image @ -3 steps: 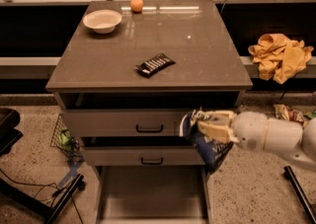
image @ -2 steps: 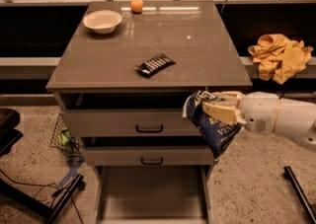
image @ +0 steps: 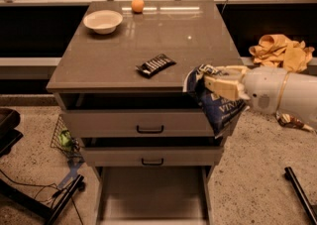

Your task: Pick blue chip bag from bottom drawer and place on counter

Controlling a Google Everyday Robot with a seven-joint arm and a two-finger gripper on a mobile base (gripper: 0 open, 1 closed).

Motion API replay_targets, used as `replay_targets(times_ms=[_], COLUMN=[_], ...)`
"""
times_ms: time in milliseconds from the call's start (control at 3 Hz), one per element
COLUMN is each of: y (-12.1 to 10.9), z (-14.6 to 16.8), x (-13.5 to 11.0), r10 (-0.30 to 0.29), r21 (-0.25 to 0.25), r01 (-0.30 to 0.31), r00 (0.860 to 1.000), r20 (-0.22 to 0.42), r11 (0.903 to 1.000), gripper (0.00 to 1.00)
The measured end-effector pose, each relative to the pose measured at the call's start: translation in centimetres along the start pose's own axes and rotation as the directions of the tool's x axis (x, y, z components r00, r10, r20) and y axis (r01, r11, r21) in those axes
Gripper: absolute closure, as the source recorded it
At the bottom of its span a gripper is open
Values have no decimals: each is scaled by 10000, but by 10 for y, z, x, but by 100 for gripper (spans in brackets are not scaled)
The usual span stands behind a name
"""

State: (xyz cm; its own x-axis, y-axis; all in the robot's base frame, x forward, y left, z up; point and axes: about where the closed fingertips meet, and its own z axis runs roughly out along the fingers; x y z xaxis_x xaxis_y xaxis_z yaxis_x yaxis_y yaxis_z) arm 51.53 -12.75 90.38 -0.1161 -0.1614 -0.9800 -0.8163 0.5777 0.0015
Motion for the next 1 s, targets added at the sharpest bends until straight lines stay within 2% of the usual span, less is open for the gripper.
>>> replay_targets(times_ms=[333, 667, 1000], y=[-42, -96, -162], z=[10, 9, 13], x=[-44, -101, -122], r10=[145, -139, 141], r21=[945, 2167, 2880], r01=[-151, 154, -18], r00=[9999, 9999, 9991], r20=[76, -87, -404], r11=[9954, 9761, 9576], gripper=[100, 100, 100])
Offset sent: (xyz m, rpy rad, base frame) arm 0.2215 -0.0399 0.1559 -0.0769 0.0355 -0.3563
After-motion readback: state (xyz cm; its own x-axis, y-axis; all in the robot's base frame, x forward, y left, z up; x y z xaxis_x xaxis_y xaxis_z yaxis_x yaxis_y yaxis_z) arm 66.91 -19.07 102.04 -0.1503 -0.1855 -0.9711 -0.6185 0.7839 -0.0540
